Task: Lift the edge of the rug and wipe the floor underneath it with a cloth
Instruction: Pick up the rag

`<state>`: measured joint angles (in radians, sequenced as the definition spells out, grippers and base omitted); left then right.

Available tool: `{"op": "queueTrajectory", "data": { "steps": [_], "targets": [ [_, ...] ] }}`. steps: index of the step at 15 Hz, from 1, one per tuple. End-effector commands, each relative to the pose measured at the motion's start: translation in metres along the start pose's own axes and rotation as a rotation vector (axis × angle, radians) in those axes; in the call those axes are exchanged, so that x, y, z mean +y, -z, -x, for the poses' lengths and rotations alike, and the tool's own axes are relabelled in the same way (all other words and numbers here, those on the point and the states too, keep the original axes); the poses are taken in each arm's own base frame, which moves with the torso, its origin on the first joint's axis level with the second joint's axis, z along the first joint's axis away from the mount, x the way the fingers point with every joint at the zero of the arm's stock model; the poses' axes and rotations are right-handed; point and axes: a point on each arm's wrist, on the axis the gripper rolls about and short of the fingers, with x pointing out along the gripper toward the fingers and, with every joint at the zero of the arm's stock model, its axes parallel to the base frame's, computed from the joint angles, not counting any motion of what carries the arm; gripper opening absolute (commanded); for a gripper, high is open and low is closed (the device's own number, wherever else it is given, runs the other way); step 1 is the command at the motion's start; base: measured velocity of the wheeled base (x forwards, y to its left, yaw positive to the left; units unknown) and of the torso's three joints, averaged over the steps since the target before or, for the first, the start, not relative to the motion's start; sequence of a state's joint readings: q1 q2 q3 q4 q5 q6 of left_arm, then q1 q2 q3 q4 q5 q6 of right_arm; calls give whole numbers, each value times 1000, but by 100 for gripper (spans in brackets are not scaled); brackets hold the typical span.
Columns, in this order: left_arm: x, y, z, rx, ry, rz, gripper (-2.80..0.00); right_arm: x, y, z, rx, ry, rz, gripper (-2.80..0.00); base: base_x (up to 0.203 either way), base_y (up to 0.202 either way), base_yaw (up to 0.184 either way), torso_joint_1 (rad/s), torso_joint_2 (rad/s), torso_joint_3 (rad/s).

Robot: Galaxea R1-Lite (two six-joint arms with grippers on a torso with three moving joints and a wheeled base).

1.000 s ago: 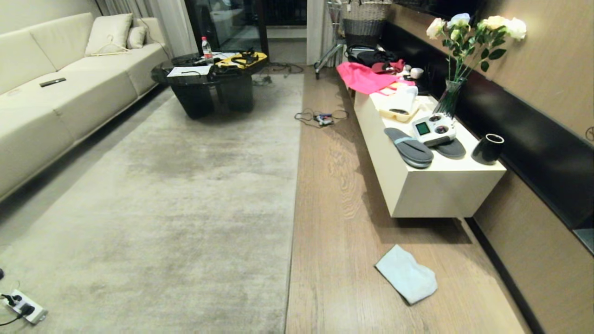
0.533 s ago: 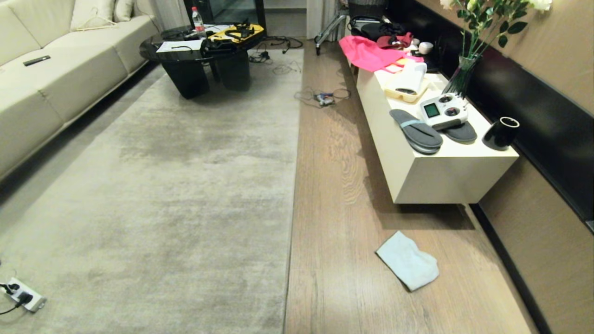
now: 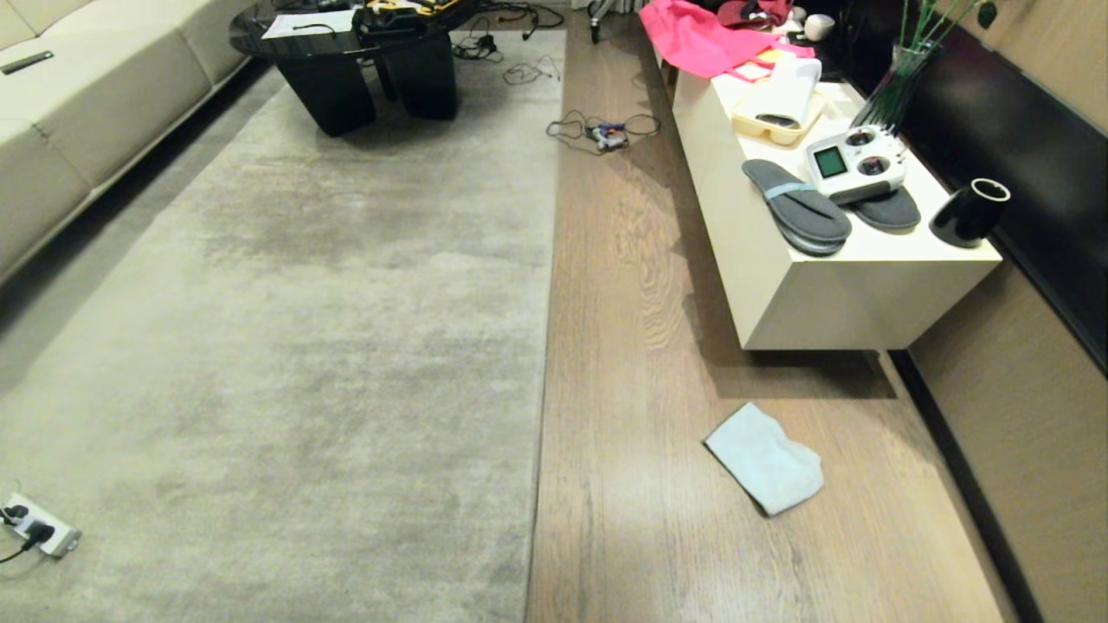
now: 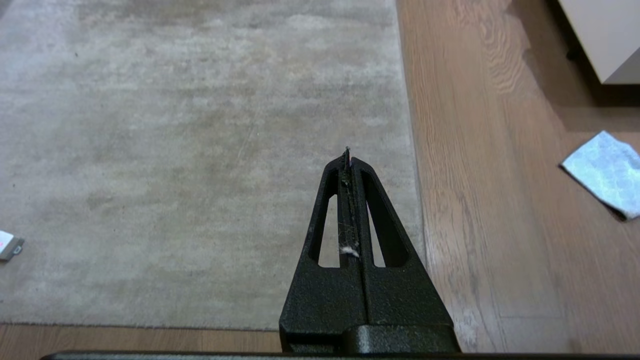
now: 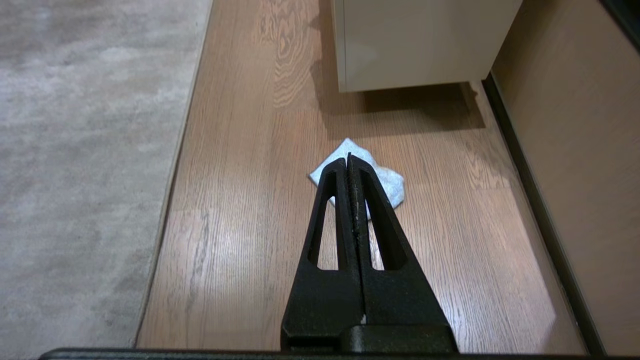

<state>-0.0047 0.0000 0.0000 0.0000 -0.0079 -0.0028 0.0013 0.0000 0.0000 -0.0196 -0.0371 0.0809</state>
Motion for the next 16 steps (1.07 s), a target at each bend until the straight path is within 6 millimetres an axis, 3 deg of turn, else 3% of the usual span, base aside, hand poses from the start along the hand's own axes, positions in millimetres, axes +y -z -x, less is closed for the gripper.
{"op": "queueTrajectory", "data": {
  "steps": [1,16],
  "targets": [
    [0,0,0,0,0,0,-280,0,0,0,0,1,0,-280,0,0,0,2,2,-206],
    [0,0,0,2,0,0,-280,0,0,0,0,0,0,-280,0,0,0,4,3,-196]
  ]
}}
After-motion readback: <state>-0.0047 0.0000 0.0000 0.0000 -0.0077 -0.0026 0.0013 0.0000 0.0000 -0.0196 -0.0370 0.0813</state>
